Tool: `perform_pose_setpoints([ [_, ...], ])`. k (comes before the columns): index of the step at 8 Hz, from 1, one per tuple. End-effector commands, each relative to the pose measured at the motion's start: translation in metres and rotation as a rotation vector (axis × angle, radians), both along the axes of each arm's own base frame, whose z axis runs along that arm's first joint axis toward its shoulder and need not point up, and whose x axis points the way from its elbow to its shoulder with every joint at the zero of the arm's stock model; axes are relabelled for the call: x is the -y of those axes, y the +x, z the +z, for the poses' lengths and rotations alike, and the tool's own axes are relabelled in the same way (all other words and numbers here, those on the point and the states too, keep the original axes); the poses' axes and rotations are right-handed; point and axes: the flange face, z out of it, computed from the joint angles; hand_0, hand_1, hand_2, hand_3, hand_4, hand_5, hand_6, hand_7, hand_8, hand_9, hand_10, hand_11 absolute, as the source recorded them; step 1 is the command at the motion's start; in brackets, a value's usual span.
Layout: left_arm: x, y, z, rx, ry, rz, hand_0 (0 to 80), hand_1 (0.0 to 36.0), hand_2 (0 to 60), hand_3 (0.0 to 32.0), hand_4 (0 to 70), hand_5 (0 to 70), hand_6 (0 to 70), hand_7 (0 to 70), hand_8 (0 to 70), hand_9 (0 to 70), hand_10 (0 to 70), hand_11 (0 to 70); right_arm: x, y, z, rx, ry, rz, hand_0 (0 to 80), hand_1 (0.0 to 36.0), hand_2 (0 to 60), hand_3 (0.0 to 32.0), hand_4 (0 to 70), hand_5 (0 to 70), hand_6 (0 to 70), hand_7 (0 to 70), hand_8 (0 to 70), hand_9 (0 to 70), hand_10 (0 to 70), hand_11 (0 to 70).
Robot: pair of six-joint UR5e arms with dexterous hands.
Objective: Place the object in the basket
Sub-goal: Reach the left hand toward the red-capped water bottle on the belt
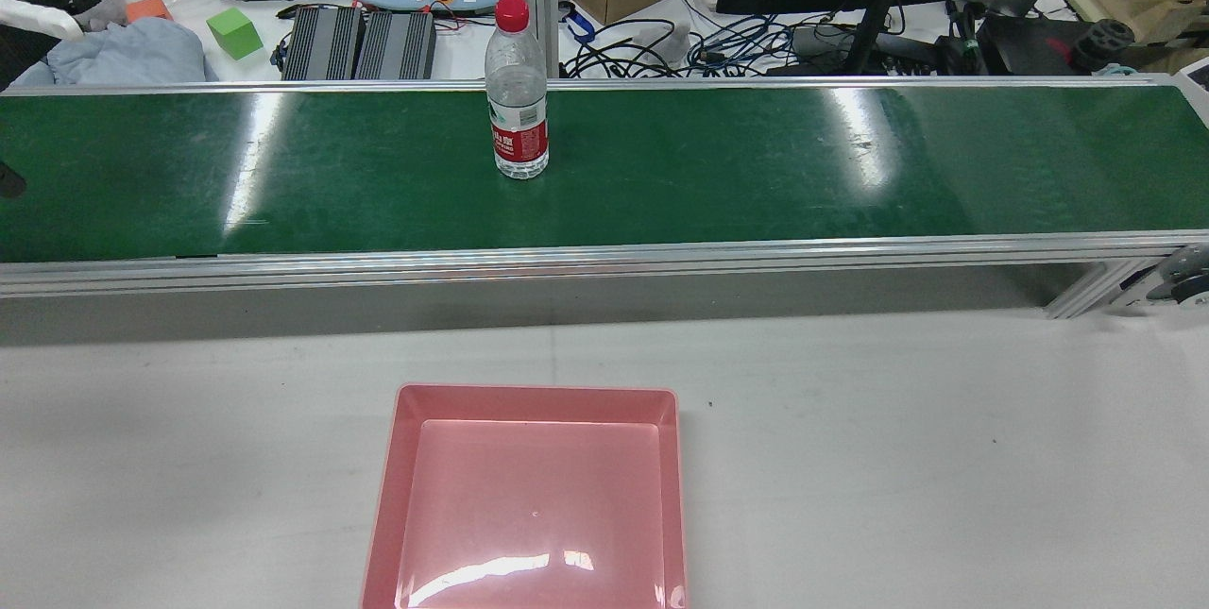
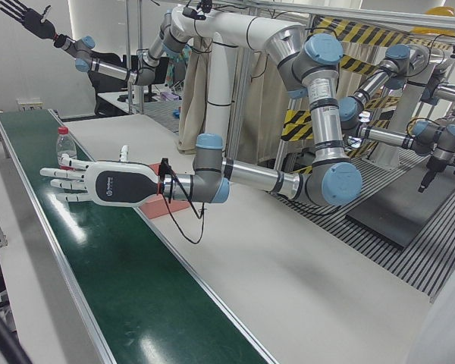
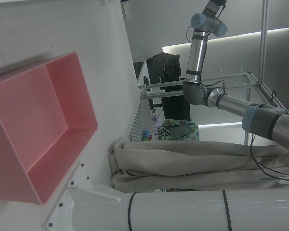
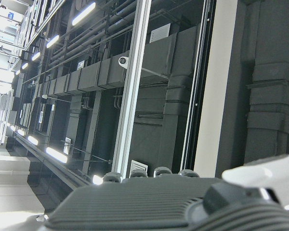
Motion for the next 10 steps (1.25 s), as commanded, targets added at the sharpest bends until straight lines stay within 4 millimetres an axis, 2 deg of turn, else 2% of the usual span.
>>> perform_pose_setpoints([
  [1, -0.007, 0.049, -0.006, 0.025, -0.010, 0.034, 51.1, 8.5, 0.0, 9.0, 6.9, 37.2, 6.4, 5.5, 14.2, 14.3, 8.7, 13.7, -0.001, 0.000, 0.002, 0.001, -0.003, 0.000, 0.0, 0.0, 0.0, 0.0, 0.0, 0.0, 0.0, 0.0, 0.0, 0.0, 0.0, 0.0],
  [2, -0.007, 0.063, -0.015, 0.043, 0.004, 0.042, 50.9, 8.6, 0.0, 9.8, 3.8, 36.1, 5.2, 4.8, 12.0, 13.2, 7.5, 12.1, 0.000, 0.000, 0.001, 0.001, -0.002, 0.000, 0.0, 0.0, 0.0, 0.0, 0.0, 0.0, 0.0, 0.0, 0.0, 0.0, 0.0, 0.0],
  [3, -0.004, 0.068, -0.023, 0.068, 0.020, 0.029, 51.0, 8.8, 0.0, 9.4, 3.8, 36.4, 5.3, 4.9, 12.5, 13.8, 7.4, 12.0, 0.000, 0.000, 0.000, 0.000, 0.000, 0.000, 0.0, 0.0, 0.0, 0.0, 0.0, 0.0, 0.0, 0.0, 0.0, 0.0, 0.0, 0.0],
  [5, 0.001, 0.115, -0.006, 0.040, 0.006, 0.022, 49.8, 8.2, 0.0, 9.0, 2.9, 36.2, 5.5, 5.0, 12.5, 14.5, 7.0, 11.3, 0.000, 0.000, 0.000, 0.000, 0.000, 0.000, 0.0, 0.0, 0.0, 0.0, 0.0, 0.0, 0.0, 0.0, 0.0, 0.0, 0.0, 0.0],
  [6, 0.016, 0.132, -0.004, 0.038, 0.009, 0.030, 49.7, 8.5, 0.0, 8.8, 3.2, 36.4, 5.8, 5.1, 12.5, 14.5, 6.6, 10.7, 0.000, 0.000, 0.000, 0.000, 0.000, 0.000, 0.0, 0.0, 0.0, 0.0, 0.0, 0.0, 0.0, 0.0, 0.0, 0.0, 0.0, 0.0],
  [7, 0.027, 0.141, -0.002, 0.037, 0.007, 0.032, 49.9, 9.1, 0.0, 8.8, 3.0, 36.3, 5.8, 5.0, 12.3, 14.3, 6.3, 10.4, 0.000, 0.000, 0.000, 0.000, 0.000, 0.000, 0.0, 0.0, 0.0, 0.0, 0.0, 0.0, 0.0, 0.0, 0.0, 0.0, 0.0, 0.0],
  [8, 0.028, 0.142, -0.001, 0.033, 0.009, 0.033, 49.9, 9.2, 0.0, 9.0, 2.6, 36.3, 5.7, 4.9, 12.1, 14.1, 6.2, 10.2, 0.000, 0.000, 0.000, 0.000, 0.000, 0.000, 0.0, 0.0, 0.0, 0.0, 0.0, 0.0, 0.0, 0.0, 0.0, 0.0, 0.0, 0.0],
  [10, 0.029, 0.145, -0.011, 0.028, 0.019, 0.039, 50.7, 10.7, 0.0, 8.8, 5.9, 36.7, 6.5, 5.6, 14.0, 14.9, 7.2, 11.7, 0.000, 0.000, 0.000, 0.000, 0.000, 0.000, 0.0, 0.0, 0.0, 0.0, 0.0, 0.0, 0.0, 0.0, 0.0, 0.0, 0.0, 0.0],
])
